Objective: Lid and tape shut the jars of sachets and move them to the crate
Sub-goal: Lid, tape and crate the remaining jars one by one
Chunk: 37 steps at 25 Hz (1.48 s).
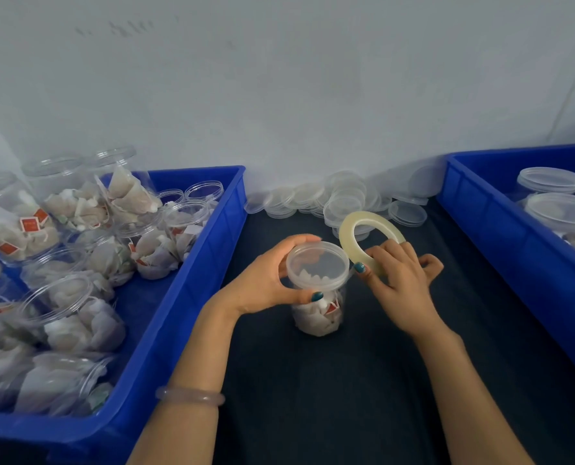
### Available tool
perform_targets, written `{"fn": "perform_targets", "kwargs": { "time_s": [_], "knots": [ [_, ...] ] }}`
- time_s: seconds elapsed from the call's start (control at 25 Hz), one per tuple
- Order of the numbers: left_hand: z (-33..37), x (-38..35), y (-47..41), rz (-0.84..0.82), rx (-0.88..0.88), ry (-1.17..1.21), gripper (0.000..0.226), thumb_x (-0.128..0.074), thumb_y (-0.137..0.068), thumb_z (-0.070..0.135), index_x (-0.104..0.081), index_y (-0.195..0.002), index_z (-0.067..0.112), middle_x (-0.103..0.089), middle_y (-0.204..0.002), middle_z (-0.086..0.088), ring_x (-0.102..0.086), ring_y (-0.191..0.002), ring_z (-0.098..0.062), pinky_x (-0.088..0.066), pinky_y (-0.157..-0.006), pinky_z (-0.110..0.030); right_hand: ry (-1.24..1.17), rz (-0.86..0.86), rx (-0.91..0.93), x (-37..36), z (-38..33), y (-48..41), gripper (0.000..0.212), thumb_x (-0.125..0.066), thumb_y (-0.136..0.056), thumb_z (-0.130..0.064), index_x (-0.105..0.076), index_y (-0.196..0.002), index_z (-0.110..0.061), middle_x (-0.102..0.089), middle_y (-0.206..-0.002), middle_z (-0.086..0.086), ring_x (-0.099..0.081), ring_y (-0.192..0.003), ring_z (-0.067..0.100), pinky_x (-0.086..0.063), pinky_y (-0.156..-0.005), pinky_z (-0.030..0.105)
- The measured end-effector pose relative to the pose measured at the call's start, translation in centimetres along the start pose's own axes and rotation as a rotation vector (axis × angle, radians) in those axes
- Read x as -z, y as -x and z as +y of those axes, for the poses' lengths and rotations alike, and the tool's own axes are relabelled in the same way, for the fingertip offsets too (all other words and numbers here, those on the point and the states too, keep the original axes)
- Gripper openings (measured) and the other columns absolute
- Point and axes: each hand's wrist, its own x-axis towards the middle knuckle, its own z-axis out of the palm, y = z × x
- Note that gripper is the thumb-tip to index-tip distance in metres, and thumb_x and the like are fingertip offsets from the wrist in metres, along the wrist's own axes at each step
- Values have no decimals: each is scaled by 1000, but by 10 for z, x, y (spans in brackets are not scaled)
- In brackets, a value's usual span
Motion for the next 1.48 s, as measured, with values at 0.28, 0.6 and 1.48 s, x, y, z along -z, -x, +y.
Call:
{"fn": "perform_targets", "kwargs": {
  "time_s": [0.28, 0.6, 1.48],
  "knots": [
    [43, 4, -15, -106, 137, -439, 72, -80, -70, 49, -44, -130, 34, -54, -123, 15, -55, -108, -3, -51, -90, -30, -19, 27, -38, -10, -14, 5, 54, -21, -94, -58, -63, -93, -25, -46, -88, -10, -42, -94, 9, -14, -82, 34],
    [49, -47, -33, 215, 107, -931, 81, -47, -78, 84, -50, -118, 13, -56, -116, -1, -52, -107, -19, -38, -71, -32, 72, 153, -12, -6, -19, 12, 16, -51, -92, -23, -67, -92, -20, -60, -81, -8, -54, -85, 18, -20, -81, 37],
    [60, -57, -14, 243, -47, -759, 35, -64, -75, 52, -58, -98, 27, -60, -97, 10, -53, -95, -14, -39, -70, -32, 354, 40, -535, -11, -3, -43, 25, -42, -98, -19, -63, -97, -6, -63, -89, 12, -56, -90, 29, -29, -93, 44]
  ]
}}
